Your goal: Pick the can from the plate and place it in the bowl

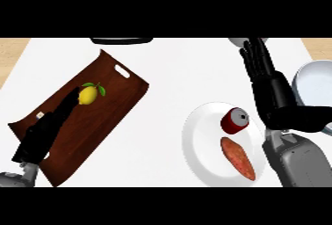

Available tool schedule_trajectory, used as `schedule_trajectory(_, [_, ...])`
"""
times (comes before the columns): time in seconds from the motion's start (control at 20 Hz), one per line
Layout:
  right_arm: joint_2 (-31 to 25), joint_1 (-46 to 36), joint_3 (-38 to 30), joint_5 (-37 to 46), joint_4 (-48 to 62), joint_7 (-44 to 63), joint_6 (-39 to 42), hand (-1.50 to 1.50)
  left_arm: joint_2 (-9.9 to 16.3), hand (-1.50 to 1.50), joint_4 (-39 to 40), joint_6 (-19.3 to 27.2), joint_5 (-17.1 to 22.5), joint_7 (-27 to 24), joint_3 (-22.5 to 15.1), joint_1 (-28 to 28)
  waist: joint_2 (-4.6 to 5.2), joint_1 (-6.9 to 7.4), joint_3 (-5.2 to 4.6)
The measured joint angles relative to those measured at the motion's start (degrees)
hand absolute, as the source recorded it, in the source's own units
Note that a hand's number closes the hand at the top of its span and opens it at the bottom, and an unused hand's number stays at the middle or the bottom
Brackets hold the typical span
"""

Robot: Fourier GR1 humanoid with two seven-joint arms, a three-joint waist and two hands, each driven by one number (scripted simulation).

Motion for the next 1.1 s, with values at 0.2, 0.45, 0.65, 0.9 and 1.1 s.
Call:
schedule_trajectory(0.2, [-4.62,1.59,-2.65,1.11,-2.15,-1.4,2.29,1.5,-1.29,0.0,1.28,2.13,0.5,-1.44,3.66,-0.16,-1.08,0.11,-0.66])
schedule_trajectory(0.45, [-17.73,6.37,-4.7,11.94,1.91,2.8,3.52,-1.5,-2.81,0.0,1.52,6.68,1.68,-2.08,8.59,-0.73,-1.45,-1.79,-1.78])
schedule_trajectory(0.65, [-18.21,15.75,-4.67,21.1,-0.68,9.39,-5.5,-1.5,-3.59,0.0,1.92,8.02,3.39,-2.14,11.31,-0.08,-2.2,-3.11,-1.49])
schedule_trajectory(0.9, [-16.09,29.18,2.33,35.02,-12.73,16.47,-12.63,-1.5,-4.8,0.0,2.93,7.8,3.98,-4.25,12.5,0.84,-2.18,-2.24,-1.3])
schedule_trajectory(1.1, [-15.54,34.99,3.65,43.0,-22.14,25.5,-12.15,-1.5,-5.74,0.0,5.16,6.8,3.51,-5.41,13.21,-1.22,-1.89,-1.09,-1.18])
